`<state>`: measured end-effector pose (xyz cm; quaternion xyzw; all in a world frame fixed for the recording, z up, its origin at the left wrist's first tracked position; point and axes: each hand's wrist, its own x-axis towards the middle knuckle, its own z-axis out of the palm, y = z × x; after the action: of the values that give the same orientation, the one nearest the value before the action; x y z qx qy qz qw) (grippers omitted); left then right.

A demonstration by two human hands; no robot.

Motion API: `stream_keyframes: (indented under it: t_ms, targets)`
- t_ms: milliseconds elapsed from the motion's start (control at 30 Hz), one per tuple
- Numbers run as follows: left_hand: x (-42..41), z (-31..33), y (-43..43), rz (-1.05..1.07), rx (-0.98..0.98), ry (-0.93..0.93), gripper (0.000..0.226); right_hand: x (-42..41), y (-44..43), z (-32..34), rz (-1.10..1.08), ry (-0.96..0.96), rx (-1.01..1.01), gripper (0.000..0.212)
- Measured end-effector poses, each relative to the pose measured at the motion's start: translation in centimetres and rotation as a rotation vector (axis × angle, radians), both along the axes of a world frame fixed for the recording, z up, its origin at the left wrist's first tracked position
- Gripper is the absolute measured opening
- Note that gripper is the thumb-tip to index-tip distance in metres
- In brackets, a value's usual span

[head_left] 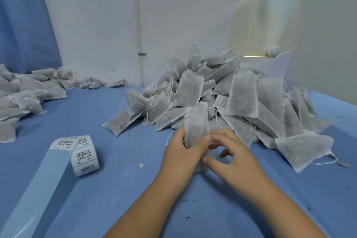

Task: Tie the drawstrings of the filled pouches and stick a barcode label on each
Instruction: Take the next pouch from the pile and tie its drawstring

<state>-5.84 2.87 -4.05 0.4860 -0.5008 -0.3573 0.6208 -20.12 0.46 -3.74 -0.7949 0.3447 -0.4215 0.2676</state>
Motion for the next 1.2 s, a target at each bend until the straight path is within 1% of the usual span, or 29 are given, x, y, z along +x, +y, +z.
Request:
stream_keyframes:
  t_ms: [100, 133, 167, 233, 333, 367, 400, 433, 467, 533, 567, 600, 633, 733, 767, 833, 900, 1067, 1133, 1200]
  targets:
    - [0.4, 0.4, -0.1, 0.045, -0.015, 0.008, 0.005, 0.1, 0.2, 0.3, 0.081, -0.112, 0.024, 0.023]
    - [0.6, 0.6, -0.1, 0.059, -0.019, 0.015, 0.004, 0.1, 0.3, 0.3, 0.080, -0.174, 0.042, 0.024]
    - [0.8, 0.7, -0.1, 0.076, -0.017, 0.022, 0.008, 0.2, 0.3, 0.3, 0.057, -0.240, 0.069, 0.027]
    - [1.4, 1.1, -0.2, 0.103, 0.017, 0.037, 0.010, 0.0, 0.1, 0.4, -0.047, -0.377, 0.115, 0.028]
    - [2.0, 1.6, -0.2, 0.092, 0.083, 0.041, 0.008, -0.5, -0.1, 1.1, -0.211, -0.508, 0.138, 0.018]
    - [2.1, 1.7, -0.2, 0.075, 0.096, 0.035, 0.008, -0.4, -0.2, 1.4, -0.207, -0.512, 0.162, 0.015]
    - [2.2, 1.7, -0.1, 0.059, 0.103, 0.022, 0.007, 0.0, -0.1, 1.8, -0.173, -0.492, 0.199, 0.018]
    - [2.3, 1.8, -0.1, 0.044, 0.099, 0.005, 0.006, 0.5, -0.1, 2.2, -0.119, -0.450, 0.238, 0.027]
    - [2.4, 1.9, 0.0, 0.025, 0.092, -0.010, 0.006, 1.2, -0.1, 2.7, -0.072, -0.387, 0.259, 0.040]
    - [2.5, 2.0, 0.0, -0.012, 0.084, -0.031, 0.013, 2.6, -0.4, 3.6, -0.054, -0.214, 0.216, 0.068]
    - [2.6, 2.0, 0.0, -0.015, 0.086, -0.047, 0.018, 3.3, -0.7, 3.9, -0.084, -0.139, 0.169, 0.073]
    - [2.6, 1.9, -0.1, -0.002, 0.087, -0.068, 0.023, 3.9, -0.8, 4.2, -0.117, -0.107, 0.130, 0.069]
    - [2.7, 1.9, -0.1, 0.021, 0.084, -0.096, 0.026, 4.4, -1.0, 4.2, -0.140, -0.127, 0.114, 0.057]
    - [3.1, 1.7, -0.2, 0.091, 0.076, -0.134, 0.028, 5.3, -1.2, 3.2, -0.132, -0.301, 0.182, 0.012]
    - [3.3, 1.6, -0.2, 0.105, 0.068, -0.137, 0.027, 5.4, -1.2, 2.8, -0.110, -0.300, 0.194, 0.010]
    - [3.6, 1.6, -0.3, 0.142, 0.065, -0.175, 0.027, 5.2, -1.3, 1.9, -0.060, -0.295, 0.227, 0.018]
    - [3.8, 1.5, -0.3, 0.160, 0.070, -0.218, 0.025, 4.7, -1.3, 1.7, -0.070, -0.335, 0.283, 0.022]
    - [4.4, 1.5, -0.1, 0.179, 0.058, -0.333, 0.025, 3.5, -1.7, 1.9, -0.103, -0.341, 0.279, 0.025]
    - [4.5, 1.5, 0.0, 0.206, 0.025, -0.401, 0.027, 3.1, -2.1, 2.0, -0.113, -0.324, 0.276, 0.027]
    - [4.7, 1.4, 0.0, 0.220, -0.028, -0.502, 0.031, 2.7, -2.2, 2.1, -0.084, -0.284, 0.319, 0.032]
